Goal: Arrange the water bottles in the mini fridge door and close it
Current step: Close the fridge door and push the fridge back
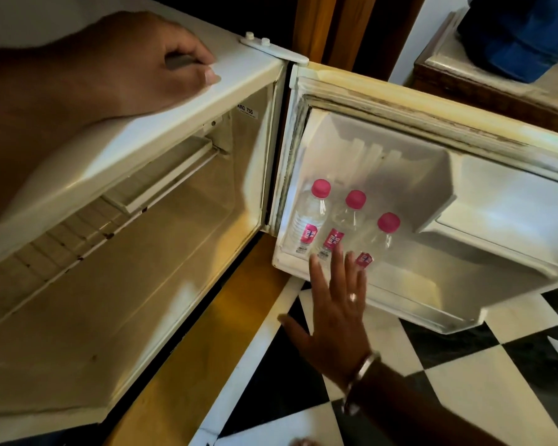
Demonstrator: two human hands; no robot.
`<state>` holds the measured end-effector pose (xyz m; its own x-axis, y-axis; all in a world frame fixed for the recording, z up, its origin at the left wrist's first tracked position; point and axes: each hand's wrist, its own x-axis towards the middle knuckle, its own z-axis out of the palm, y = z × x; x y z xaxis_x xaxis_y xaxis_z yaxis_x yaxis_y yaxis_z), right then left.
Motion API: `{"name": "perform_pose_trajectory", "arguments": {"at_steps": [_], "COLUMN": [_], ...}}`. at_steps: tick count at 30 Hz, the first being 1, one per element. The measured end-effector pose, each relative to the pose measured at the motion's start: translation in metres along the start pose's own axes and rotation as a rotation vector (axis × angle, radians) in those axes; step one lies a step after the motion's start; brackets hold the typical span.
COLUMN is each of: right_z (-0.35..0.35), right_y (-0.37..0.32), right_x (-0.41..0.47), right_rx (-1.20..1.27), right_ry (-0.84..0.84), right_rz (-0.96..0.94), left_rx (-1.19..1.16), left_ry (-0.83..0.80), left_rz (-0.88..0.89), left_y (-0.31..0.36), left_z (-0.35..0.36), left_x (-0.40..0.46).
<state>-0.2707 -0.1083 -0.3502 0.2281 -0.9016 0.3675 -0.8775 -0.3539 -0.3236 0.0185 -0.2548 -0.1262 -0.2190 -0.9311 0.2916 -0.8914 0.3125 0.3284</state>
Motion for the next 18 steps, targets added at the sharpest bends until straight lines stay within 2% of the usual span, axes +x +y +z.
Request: {"name": "perform_pose_trajectory", "arguments": {"at_steps": [7, 10, 13, 18], "right_z": [-0.100, -0.123, -0.134, -0.143], "right_y": [-0.016, -0.008, 0.006, 0.022], "right_x": [0.119, 0.148, 0.161, 0.174], "right_rx": [-0.161, -0.289, -0.398, -0.445], "right_ry": [0.158, 0.091, 0.047, -0.041], "right_rz": [-0.021, 0.040, 0.064, 0.163], "left_rx": [0.051, 0.094, 0.006, 0.038], "left_ry": [0.015, -0.036, -0.109, -0.196], "left_rz": [-0.030, -0.077, -0.073, -0.083], "left_y": [0.003, 0.005, 0.007, 0.002], "left_z": [-0.003, -0.006, -0.005, -0.007], "left_x": [0.000, -0.001, -0.004, -0.005]}}
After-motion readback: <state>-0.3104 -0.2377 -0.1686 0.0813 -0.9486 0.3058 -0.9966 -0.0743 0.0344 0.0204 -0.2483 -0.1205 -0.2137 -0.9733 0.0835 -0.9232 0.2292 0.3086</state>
